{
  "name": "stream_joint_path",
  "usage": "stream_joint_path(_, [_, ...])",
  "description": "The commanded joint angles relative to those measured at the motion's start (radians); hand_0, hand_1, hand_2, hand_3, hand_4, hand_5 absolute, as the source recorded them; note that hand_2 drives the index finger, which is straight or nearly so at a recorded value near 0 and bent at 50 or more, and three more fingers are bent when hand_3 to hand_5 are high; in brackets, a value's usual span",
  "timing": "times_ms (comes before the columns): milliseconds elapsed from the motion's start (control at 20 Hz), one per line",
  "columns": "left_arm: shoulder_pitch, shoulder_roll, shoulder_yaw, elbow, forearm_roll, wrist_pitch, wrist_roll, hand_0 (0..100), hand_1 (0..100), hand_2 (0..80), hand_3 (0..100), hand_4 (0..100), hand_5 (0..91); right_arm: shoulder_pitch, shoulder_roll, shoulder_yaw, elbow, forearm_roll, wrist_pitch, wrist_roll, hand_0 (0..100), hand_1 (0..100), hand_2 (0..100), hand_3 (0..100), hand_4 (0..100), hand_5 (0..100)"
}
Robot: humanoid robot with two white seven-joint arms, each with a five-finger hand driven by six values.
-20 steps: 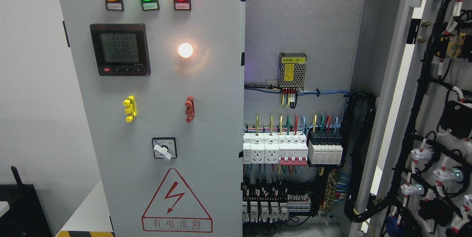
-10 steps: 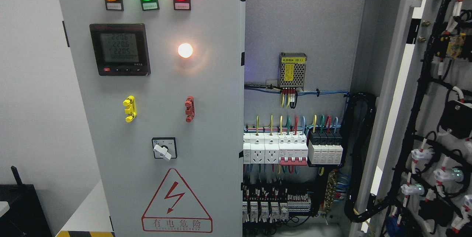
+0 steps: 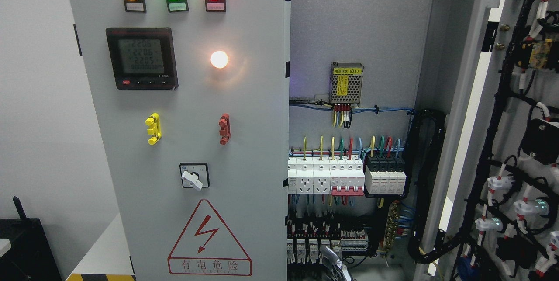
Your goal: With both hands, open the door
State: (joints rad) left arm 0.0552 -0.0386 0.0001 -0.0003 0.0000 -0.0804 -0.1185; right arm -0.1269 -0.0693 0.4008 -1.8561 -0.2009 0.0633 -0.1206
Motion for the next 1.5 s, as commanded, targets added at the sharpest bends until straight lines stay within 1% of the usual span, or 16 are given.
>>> stream_joint_path(0, [0.000, 0.000, 0.001, -0.003, -0.014, 0.001, 0.000, 12, 39, 0.0, 0, 0, 0.0, -0.117, 0.062, -0.010, 0.159, -0.052, 0.038, 0.002, 12, 39, 0, 0, 0, 0])
stream_joint_path(100, [0.000, 0.000, 0.001, -0.003, -0.014, 0.001, 0.000, 12, 39, 0.0, 0, 0, 0.0, -0.158, 0.062, -0.013, 0.205, -0.083, 0.056, 0.002, 12, 39, 0, 0, 0, 0])
stream_joint_path(300, [0.000, 0.000, 0.001, -0.003, -0.014, 0.001, 0.000, 12, 39, 0.0, 0, 0, 0.0, -0.221, 0.060, -0.025, 0.296, -0.100, 0.056, 0.009, 12, 39, 0, 0, 0, 0])
stream_joint_path(451, [0.000, 0.000, 0.001, -0.003, -0.014, 0.001, -0.001, 12, 39, 0.0, 0, 0, 0.0, -0.264, 0.059, -0.028, 0.366, -0.100, 0.055, 0.058, 12, 39, 0, 0, 0, 0])
stream_joint_path(501, [0.000, -0.001, 0.001, -0.003, -0.014, 0.001, -0.001, 12, 39, 0.0, 0, 0, 0.0, -0.278, 0.059, -0.036, 0.388, -0.100, 0.049, 0.062, 12, 39, 0, 0, 0, 0])
stream_joint_path(601, [0.000, -0.001, 0.001, -0.003, -0.014, 0.001, -0.001, 12, 39, 0.0, 0, 0, 0.0, -0.284, 0.054, -0.049, 0.411, -0.100, 0.046, 0.062, 12, 39, 0, 0, 0, 0])
stream_joint_path(901, [0.000, 0.000, 0.001, -0.003, -0.014, 0.001, -0.001, 12, 39, 0.0, 0, 0, 0.0, -0.320, 0.049, -0.050, 0.425, -0.112, 0.047, 0.065, 12, 39, 0, 0, 0, 0])
stream_joint_path(1102, [0.000, 0.000, 0.001, -0.003, -0.014, 0.001, 0.000, 12, 39, 0.0, 0, 0, 0.0, -0.320, 0.048, -0.045, 0.419, -0.158, 0.055, 0.087, 12, 39, 0, 0, 0, 0])
stream_joint_path(1152, [0.000, 0.000, 0.001, -0.003, -0.014, 0.001, -0.001, 12, 39, 0.0, 0, 0, 0.0, -0.320, 0.048, -0.045, 0.417, -0.158, 0.055, 0.099, 12, 39, 0, 0, 0, 0])
stream_joint_path(1252, [0.000, 0.000, 0.001, -0.003, -0.014, 0.001, 0.000, 12, 39, 0.0, 0, 0, 0.0, -0.318, 0.046, -0.045, 0.416, -0.158, 0.052, 0.149, 12, 39, 0, 0, 0, 0])
stream_joint_path(1302, [0.000, 0.000, 0.001, -0.003, -0.014, 0.001, -0.001, 12, 39, 0.0, 0, 0, 0.0, -0.318, 0.046, -0.045, 0.410, -0.158, 0.052, 0.160, 12, 39, 0, 0, 0, 0])
stream_joint_path(1452, [0.000, 0.000, 0.001, -0.003, -0.014, 0.001, 0.000, 12, 39, 0.0, 0, 0, 0.0, -0.315, 0.046, -0.045, 0.403, -0.158, 0.046, 0.167, 12, 39, 0, 0, 0, 0])
